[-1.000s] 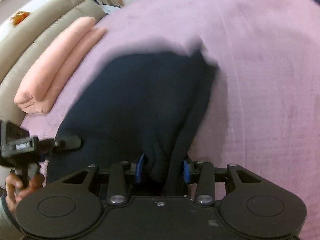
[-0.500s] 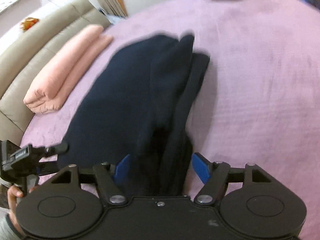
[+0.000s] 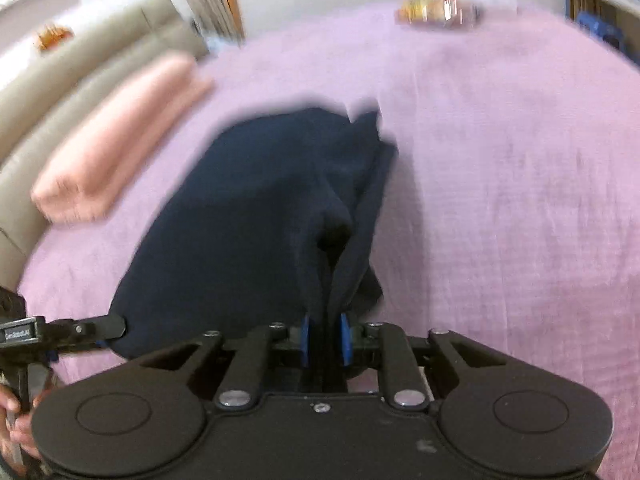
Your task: Fold large clothes
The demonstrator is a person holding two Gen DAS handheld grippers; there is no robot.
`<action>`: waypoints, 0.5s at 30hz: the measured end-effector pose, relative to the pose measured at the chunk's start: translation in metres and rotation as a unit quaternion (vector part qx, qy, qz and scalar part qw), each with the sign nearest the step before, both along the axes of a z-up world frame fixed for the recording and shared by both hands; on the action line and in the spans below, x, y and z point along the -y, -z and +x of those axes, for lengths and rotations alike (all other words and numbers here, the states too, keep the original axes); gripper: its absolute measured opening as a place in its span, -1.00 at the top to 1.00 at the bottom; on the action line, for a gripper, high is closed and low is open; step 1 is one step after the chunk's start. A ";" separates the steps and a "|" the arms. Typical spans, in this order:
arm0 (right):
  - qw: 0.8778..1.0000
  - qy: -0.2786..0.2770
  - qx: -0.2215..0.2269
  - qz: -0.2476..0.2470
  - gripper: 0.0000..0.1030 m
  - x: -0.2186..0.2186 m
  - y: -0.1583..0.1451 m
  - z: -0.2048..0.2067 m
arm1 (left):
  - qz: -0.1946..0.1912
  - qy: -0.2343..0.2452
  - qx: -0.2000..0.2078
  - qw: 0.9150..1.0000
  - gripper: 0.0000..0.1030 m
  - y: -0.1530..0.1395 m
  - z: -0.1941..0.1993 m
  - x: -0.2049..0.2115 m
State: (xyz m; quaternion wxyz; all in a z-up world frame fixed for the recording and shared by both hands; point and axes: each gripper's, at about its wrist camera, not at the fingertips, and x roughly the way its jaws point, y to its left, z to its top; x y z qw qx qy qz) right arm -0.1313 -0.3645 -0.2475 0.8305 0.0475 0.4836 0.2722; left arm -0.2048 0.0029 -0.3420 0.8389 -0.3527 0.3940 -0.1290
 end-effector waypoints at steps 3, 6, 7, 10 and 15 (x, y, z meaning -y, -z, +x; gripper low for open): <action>0.997 -0.021 -0.012 -0.068 0.07 -0.005 0.018 0.003 | 0.002 -0.014 0.006 1.000 -0.18 -0.001 -0.013 -0.017; 0.995 -0.037 0.050 -0.075 0.08 -0.006 -0.005 0.007 | 0.057 -0.031 0.051 0.997 -0.18 -0.036 -0.024 -0.030; 0.993 -0.042 0.083 -0.075 0.08 -0.010 -0.017 0.011 | 0.068 -0.033 0.073 0.994 -0.19 -0.048 -0.024 -0.031; 0.983 -0.073 0.165 -0.043 0.08 -0.035 -0.044 0.032 | 0.063 -0.009 0.120 0.991 -0.18 -0.067 -0.010 -0.024; 0.955 -0.199 0.205 0.079 0.55 -0.100 -0.032 0.078 | 0.082 0.067 0.097 0.990 0.10 -0.033 0.029 0.020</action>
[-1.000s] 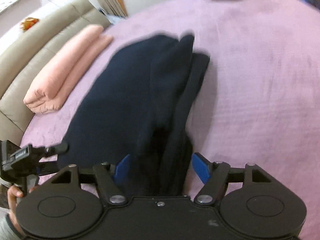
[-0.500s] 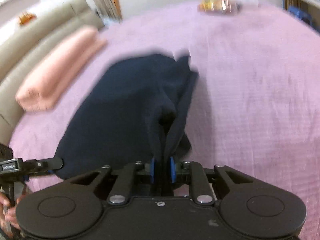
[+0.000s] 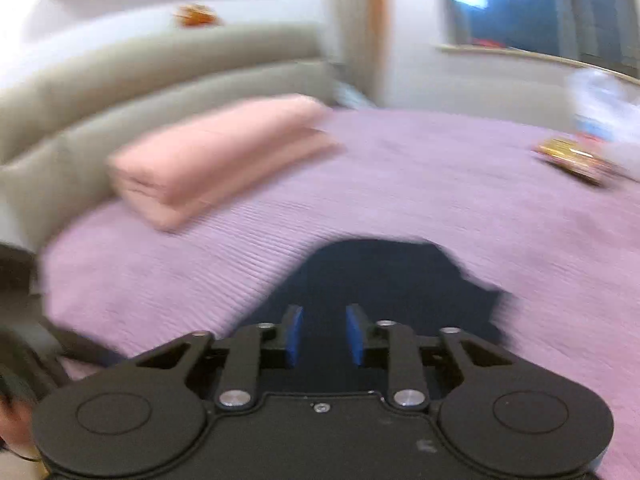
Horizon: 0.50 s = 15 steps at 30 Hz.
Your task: Fold large clothes
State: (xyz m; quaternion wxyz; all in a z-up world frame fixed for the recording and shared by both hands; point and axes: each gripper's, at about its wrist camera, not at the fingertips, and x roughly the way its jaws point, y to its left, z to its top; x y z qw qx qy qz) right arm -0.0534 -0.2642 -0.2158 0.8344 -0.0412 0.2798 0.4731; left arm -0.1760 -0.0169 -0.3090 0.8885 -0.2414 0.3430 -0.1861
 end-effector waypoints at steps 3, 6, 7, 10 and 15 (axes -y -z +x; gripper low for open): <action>0.998 -0.003 0.016 -0.056 0.67 -0.040 0.028 0.021 | -0.002 0.004 0.022 1.000 0.11 0.008 -0.008 -0.001; 0.995 0.030 0.039 -0.092 1.00 -0.040 0.060 0.048 | -0.045 0.005 0.013 0.999 0.15 0.009 -0.017 -0.018; 0.993 0.066 0.033 -0.090 1.00 -0.029 0.061 0.057 | -0.058 0.012 0.009 0.998 0.15 0.009 -0.022 -0.022; 0.977 0.175 0.020 -0.118 1.00 0.002 0.062 0.074 | -0.051 0.022 -0.003 0.998 0.15 0.009 -0.031 -0.026; 0.981 0.186 -0.021 -0.044 0.76 0.034 0.032 0.031 | -0.015 0.016 0.021 1.000 0.15 -0.002 -0.027 0.007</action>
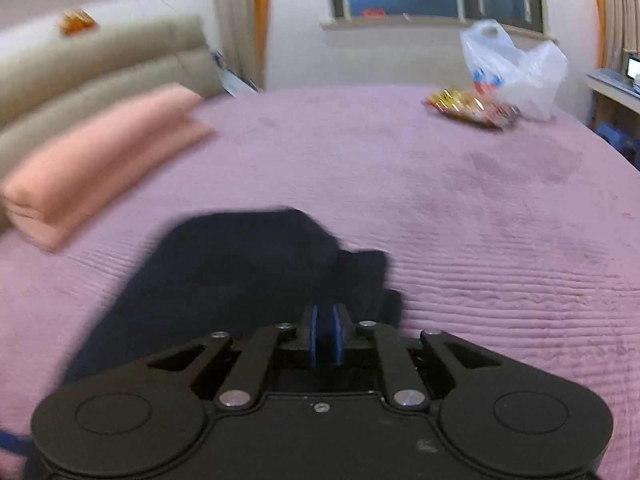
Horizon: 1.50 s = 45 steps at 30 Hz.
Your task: Fold large clothes
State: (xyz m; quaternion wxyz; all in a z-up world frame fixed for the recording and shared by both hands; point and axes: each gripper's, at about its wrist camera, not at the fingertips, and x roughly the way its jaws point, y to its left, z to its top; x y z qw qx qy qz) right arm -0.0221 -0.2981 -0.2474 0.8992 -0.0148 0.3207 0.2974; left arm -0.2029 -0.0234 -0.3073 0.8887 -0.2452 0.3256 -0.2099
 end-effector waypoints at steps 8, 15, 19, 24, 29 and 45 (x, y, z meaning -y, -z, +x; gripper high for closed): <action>0.992 0.028 -0.109 -0.052 0.79 -0.011 0.034 -0.062 | 0.179 -0.023 -0.036 0.983 0.28 -0.020 -0.013 0.055; 0.976 0.093 -0.195 0.038 0.58 0.053 -0.001 -0.111 | 0.218 -0.090 -0.070 0.969 0.26 -0.056 -0.058 0.071; 0.984 0.108 -0.140 0.025 -0.28 0.060 -0.050 -0.153 | 0.235 -0.131 -0.036 0.963 0.13 -0.106 -0.081 0.085; 0.995 0.054 -0.055 0.058 -0.51 0.060 -0.129 -0.209 | 0.278 -0.175 0.032 0.944 -0.05 -0.184 -0.107 0.111; 0.997 0.054 0.039 0.047 -0.55 0.051 -0.190 -0.249 | 0.262 -0.233 0.110 0.930 -0.63 -0.260 -0.148 0.128; 0.995 0.096 -0.033 -0.019 -0.62 0.037 -0.151 -0.248 | 0.283 -0.266 0.021 0.921 -0.92 -0.231 -0.158 0.128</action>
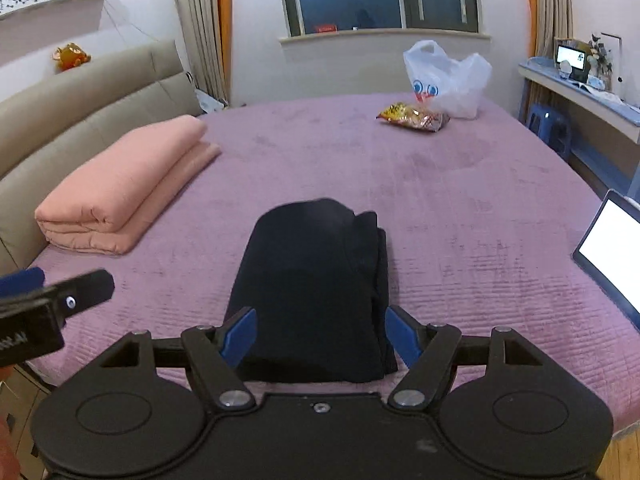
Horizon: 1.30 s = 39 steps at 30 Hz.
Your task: Fold large clothes
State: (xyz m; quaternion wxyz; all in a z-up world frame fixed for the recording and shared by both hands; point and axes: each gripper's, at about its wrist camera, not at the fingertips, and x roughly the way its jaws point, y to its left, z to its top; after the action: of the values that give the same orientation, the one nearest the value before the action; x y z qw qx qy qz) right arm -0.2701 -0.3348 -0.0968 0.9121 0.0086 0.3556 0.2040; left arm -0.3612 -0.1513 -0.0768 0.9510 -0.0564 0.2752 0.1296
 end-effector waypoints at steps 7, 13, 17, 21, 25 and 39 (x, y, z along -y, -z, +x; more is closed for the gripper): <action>1.000 -0.009 -0.006 -0.013 -0.62 -0.008 0.012 0.007 | 0.024 -0.025 -0.019 0.999 -0.89 0.011 0.004 -0.008; 1.000 -0.009 -0.025 -0.013 -0.62 -0.007 0.022 0.012 | 0.013 -0.039 -0.034 0.999 -0.89 0.020 0.003 -0.012; 1.000 -0.009 -0.026 -0.013 -0.62 -0.006 0.023 0.012 | 0.013 -0.041 -0.042 0.998 -0.89 0.022 0.003 -0.012; 0.999 -0.012 -0.027 -0.015 -0.62 -0.007 0.023 0.009 | 0.023 -0.039 -0.044 0.998 -0.89 0.022 0.006 -0.009; 0.999 -0.017 -0.030 -0.012 -0.62 -0.008 0.024 0.007 | 0.024 -0.034 -0.043 0.998 -0.89 0.020 0.005 -0.008; 0.999 -0.026 -0.040 -0.010 -0.62 -0.009 0.026 0.002 | 0.026 -0.032 -0.051 0.998 -0.89 0.022 0.003 -0.007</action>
State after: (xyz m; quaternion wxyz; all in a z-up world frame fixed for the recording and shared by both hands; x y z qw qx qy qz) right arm -0.2676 -0.3263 -0.1227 0.8915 -0.0014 0.3939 0.2237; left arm -0.3582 -0.1440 -0.0984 0.9323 -0.0339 0.3175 0.1699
